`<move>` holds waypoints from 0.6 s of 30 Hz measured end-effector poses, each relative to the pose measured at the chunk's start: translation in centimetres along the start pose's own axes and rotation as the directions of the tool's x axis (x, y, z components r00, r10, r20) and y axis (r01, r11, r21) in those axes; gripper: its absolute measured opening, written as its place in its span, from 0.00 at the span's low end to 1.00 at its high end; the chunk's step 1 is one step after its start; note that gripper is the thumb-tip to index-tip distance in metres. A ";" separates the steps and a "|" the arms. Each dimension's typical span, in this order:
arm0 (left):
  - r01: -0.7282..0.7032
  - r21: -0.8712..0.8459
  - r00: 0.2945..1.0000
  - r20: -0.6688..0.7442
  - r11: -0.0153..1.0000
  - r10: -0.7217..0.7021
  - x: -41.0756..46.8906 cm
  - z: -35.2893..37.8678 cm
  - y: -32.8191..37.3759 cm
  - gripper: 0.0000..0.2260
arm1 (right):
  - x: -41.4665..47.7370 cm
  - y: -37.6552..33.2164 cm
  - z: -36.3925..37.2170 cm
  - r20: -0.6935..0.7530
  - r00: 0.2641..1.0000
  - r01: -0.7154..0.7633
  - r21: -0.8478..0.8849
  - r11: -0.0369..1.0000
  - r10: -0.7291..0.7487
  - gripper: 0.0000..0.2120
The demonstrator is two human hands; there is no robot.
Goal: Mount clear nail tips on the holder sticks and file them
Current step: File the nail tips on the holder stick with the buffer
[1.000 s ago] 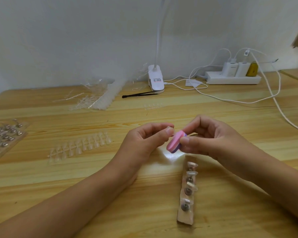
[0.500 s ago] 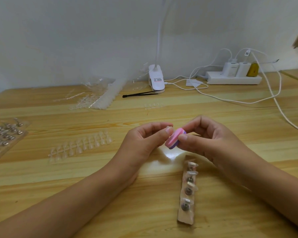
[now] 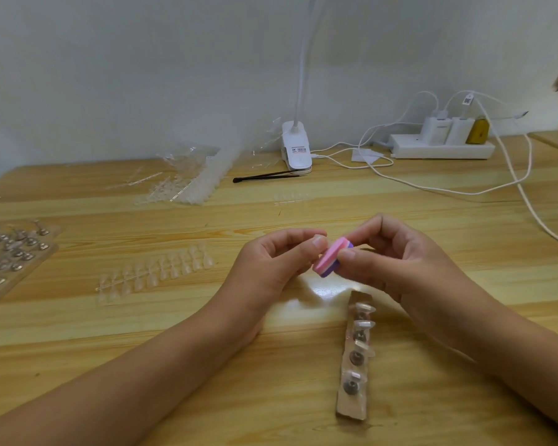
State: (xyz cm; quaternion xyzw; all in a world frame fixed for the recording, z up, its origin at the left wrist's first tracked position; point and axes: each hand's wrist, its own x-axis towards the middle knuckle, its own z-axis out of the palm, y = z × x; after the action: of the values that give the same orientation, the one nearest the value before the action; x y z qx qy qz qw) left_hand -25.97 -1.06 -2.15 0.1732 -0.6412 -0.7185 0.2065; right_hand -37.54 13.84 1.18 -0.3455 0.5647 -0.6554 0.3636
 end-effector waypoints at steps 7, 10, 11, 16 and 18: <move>-0.007 0.010 1.000 0.002 1.000 0.007 0.0 0.0 -0.1 0.14 | 0.1 0.4 -0.1 0.038 0.999 -0.010 -0.027 1.000 0.011 0.19; -0.022 0.033 1.000 0.017 0.999 0.021 -0.1 0.0 0.0 0.14 | 0.4 0.1 -0.6 -0.083 0.996 0.039 0.040 0.998 -0.036 0.18; -0.029 0.040 0.999 0.029 0.999 0.028 -0.2 0.1 0.1 0.14 | 0.5 0.0 -0.7 -0.083 0.996 0.038 0.046 0.998 -0.034 0.17; -0.023 0.033 0.999 0.030 0.999 0.022 -0.3 0.2 0.2 0.13 | 0.3 0.1 -0.7 0.088 0.996 -0.015 -0.135 0.991 0.027 0.16; -0.031 0.039 0.998 0.050 0.999 0.029 -0.3 0.2 0.3 0.14 | 0.5 -0.1 -1.1 0.018 0.999 0.036 -0.117 0.992 -0.034 0.16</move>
State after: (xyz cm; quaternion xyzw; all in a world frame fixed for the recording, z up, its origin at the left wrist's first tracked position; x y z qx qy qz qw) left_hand -25.82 -0.75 -1.88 0.1501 -0.6626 -0.7066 0.1978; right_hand -38.70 13.94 1.14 -0.3815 0.5931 -0.6245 0.3356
